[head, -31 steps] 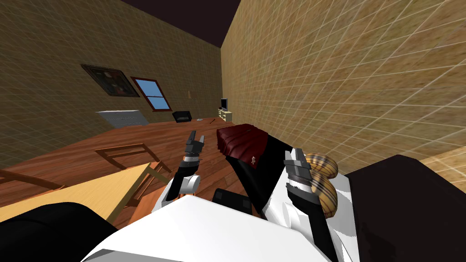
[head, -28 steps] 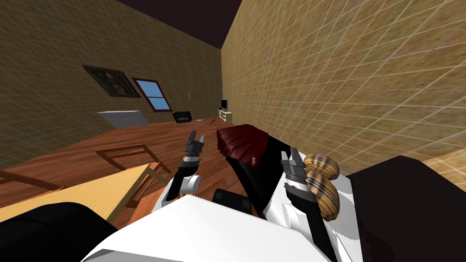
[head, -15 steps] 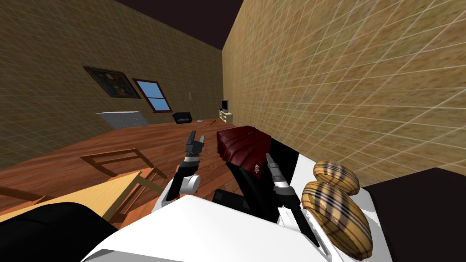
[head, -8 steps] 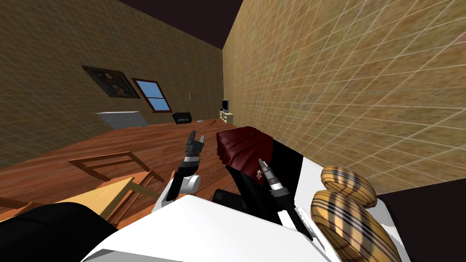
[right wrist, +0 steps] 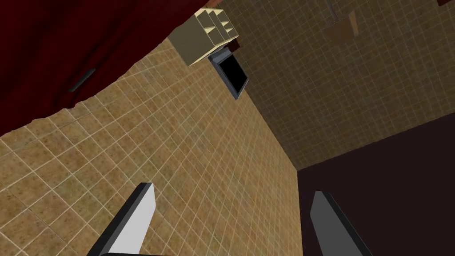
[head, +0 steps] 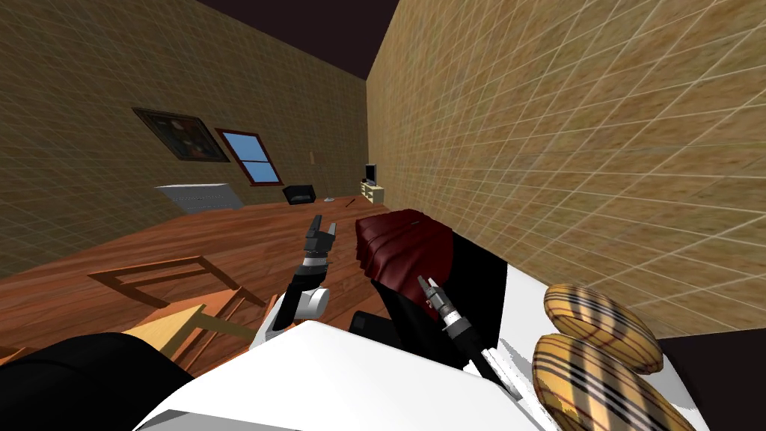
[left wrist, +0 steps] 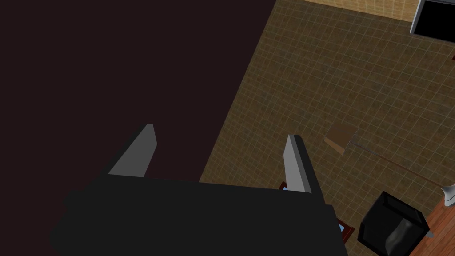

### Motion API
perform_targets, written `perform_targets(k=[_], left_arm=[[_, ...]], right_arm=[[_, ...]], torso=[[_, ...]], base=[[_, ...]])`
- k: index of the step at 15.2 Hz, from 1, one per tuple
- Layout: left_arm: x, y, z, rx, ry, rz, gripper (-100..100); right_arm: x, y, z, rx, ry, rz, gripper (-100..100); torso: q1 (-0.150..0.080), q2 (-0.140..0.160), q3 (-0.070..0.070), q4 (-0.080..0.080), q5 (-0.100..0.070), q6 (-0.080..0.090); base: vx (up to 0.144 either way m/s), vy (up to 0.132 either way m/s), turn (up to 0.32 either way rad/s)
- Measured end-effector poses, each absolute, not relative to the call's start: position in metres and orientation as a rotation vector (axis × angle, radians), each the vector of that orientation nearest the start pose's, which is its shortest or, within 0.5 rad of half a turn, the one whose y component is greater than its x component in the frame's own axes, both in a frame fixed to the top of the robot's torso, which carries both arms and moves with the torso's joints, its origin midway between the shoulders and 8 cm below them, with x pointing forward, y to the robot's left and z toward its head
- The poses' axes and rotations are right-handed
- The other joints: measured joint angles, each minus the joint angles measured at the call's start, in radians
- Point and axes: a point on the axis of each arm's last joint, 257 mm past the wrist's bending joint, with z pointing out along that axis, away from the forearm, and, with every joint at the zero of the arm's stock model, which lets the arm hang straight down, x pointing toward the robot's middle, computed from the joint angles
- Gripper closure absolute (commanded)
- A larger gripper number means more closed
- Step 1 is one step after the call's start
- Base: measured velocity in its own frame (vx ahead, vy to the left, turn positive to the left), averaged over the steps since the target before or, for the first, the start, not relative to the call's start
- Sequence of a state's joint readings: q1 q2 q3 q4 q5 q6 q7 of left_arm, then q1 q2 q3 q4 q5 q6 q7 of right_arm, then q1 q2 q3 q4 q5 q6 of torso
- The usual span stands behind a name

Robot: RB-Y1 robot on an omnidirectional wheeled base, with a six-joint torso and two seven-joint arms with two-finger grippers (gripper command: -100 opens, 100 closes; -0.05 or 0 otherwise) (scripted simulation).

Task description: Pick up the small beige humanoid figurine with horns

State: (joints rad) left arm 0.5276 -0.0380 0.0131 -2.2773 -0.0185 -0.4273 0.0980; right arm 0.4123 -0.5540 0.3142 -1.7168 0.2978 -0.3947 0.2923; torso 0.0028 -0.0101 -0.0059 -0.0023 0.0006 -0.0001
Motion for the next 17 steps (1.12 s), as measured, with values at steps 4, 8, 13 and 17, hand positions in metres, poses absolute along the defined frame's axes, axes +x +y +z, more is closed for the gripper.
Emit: perform_targets(k=[4,8,13,17], left_arm=[[0.352,0.292,0.000,-0.794,0.626,-1.332,0],[0.352,0.292,0.000,-0.794,0.626,-1.332,0],[0.352,0.292,0.000,-0.794,0.625,-1.332,0],[0.352,0.292,0.000,-0.794,0.626,-1.332,0]], right_arm=[[0.347,-0.202,-0.346,0.008,1.854,0.751,-100],[0.331,-0.216,-0.384,-0.127,1.961,0.665,-100],[0.304,-0.236,-0.426,-0.269,2.066,0.574,-100],[0.276,-0.259,-0.457,-0.408,2.151,0.490,-100]], torso=[[0.000,-0.001,0.000,0.000,0.000,0.000],[-0.001,0.000,0.000,0.000,0.000,0.000],[-0.001,0.003,0.002,0.001,0.000,0.000],[0.000,0.002,0.001,0.000,0.000,0.000]], base=[[0.142,0.031,0.013],[0.132,0.025,0.012],[0.096,0.027,0.007],[0.102,0.029,0.007]])
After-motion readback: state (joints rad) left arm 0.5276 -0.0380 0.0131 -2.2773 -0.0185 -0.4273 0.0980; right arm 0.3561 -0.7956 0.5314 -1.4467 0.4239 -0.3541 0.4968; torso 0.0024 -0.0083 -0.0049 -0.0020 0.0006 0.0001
